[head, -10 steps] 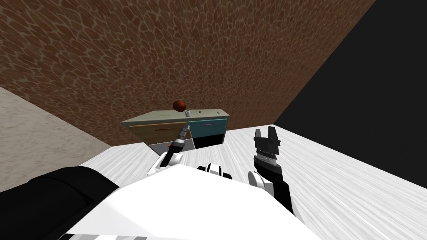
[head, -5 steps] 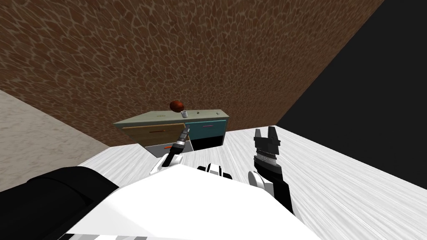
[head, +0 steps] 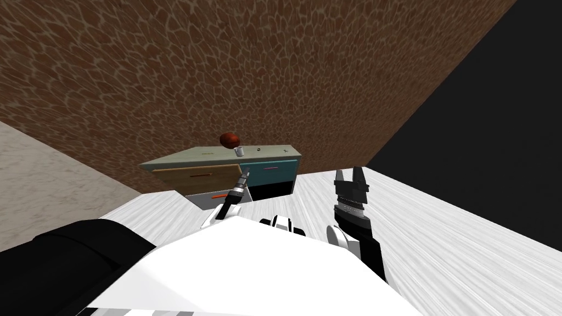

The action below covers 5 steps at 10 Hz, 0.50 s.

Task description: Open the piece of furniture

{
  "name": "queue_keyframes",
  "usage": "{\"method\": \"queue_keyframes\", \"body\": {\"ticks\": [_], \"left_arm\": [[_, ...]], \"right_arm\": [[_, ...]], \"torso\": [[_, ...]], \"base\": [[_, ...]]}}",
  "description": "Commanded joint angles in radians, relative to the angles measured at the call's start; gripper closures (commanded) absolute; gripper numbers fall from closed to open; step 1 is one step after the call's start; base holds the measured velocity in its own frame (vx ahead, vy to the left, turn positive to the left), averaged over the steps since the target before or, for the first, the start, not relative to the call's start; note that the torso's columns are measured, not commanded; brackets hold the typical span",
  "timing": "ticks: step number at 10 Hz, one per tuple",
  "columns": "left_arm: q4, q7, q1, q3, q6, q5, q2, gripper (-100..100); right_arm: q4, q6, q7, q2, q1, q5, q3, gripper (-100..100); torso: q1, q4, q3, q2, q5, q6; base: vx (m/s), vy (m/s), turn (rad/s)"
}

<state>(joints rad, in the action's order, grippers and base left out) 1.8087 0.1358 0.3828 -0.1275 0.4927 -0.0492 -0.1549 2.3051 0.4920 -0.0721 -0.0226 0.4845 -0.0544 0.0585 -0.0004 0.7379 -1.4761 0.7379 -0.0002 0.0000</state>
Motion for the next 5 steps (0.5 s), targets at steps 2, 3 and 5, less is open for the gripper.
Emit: {"method": "queue_keyframes", "body": {"ticks": [2, 3, 5], "left_arm": [[-0.093, -0.006, -0.018, -0.015, 0.022, 0.009, 0.003, -100], [-0.119, -0.007, -0.023, -0.019, 0.027, 0.012, 0.004, -100], [-0.177, -0.01, -0.035, -0.027, 0.039, 0.017, 0.006, -100]], "right_arm": [[0.0, 0.0, 0.0, 0.0, 0.0, 0.0, 0.0, 0], [0.0, 0.0, 0.0, 0.0, 0.0, 0.0, 0.0, 0], [0.0, 0.0, 0.0, 0.0, 0.0, 0.0, 0.0, 0]], "torso": [[0.001, 0.0, 0.0, 0.0, 0.0, 0.0], [0.001, 0.0, 0.0, -0.001, 0.0, 0.0], [0.0, 0.0, -0.001, -0.001, 0.0, 0.0]], "base": [[0.122, -0.048, 0.034], [0.13, -0.028, 0.033], [0.139, -0.061, 0.031]]}}
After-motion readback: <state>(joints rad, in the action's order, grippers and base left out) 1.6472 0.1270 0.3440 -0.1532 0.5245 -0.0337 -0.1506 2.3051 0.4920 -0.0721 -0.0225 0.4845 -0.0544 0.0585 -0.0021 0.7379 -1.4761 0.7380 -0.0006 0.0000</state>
